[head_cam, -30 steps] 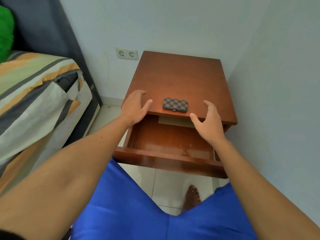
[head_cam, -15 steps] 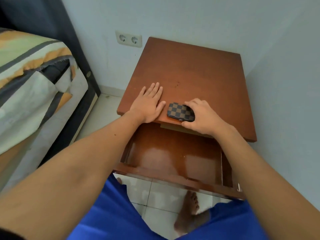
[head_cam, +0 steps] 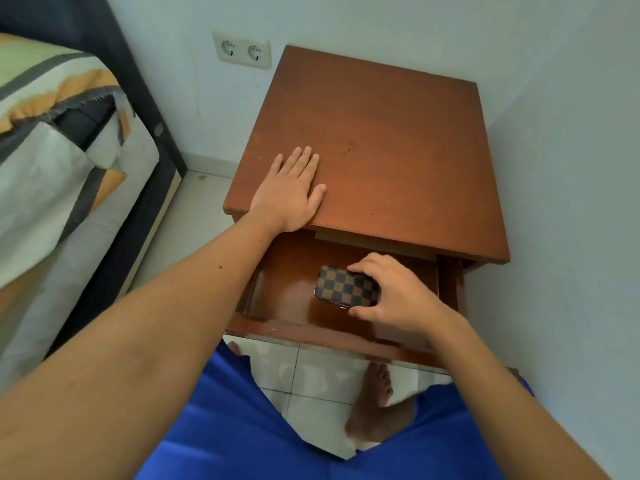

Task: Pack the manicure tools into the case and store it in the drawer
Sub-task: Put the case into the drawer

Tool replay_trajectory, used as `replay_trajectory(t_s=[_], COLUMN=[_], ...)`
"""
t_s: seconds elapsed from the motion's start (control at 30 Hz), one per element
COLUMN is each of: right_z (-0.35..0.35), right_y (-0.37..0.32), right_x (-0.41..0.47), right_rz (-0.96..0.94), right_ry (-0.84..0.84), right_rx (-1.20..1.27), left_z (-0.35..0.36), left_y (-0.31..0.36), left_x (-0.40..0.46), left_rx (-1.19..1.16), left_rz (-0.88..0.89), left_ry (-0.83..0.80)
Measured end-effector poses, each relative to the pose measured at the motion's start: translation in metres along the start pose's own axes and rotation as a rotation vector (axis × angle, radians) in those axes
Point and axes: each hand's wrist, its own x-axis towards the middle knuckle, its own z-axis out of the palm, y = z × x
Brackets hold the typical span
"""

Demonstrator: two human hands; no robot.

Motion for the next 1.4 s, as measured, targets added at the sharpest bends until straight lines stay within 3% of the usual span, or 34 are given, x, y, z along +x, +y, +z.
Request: replay_trajectory(t_s=[0.23,0.47,0.6,0.67,0.73,0.83,1.03,1.4], right_z=[0.05,0.044,0.015,0.007,0.013,0.025,0.011,-0.024], right_y=[0.017,0.014,-0.012,-0.03,-0.04,-0.034,-0.027,-0.011], right_x=[0.04,0.032,-0.012,-0.039,-0.055,-0.055,-0.036,0.021], right_rz=[0.1,0.119,0.095,0.052,-0.004,-0.021,0.078,0.151], right_ry=[-0.159,-0.142,0.077,0.044,-0.003,0.126,0.222,0.25], right_rx=[-0.127,-0.205,0.159,0.253,0.102,-0.145,-0.248,-0.341], left_z=[-0.001,-0.001,-0.001,-0.002,-0.002,-0.003,-0.003,-0.003], left_y=[-0.001,0.0,0.0,0.0,0.001,0.001,0.003,0.003], left_x=[0.0,0.0,0.0,-0.001,-0.002,-0.003,-0.004,-0.003], left_rx=[-0.02,-0.021,-0.017,-0.015,-0.012,-0.011,-0.006,-0.006], left_rz=[-0.001,-0.003,-0.012,-0.013,-0.011,-0.008,-0.015,-0.011], left_ry=[0.013,0.013,0.013,0.009,0.008,0.0,-0.003,-0.01])
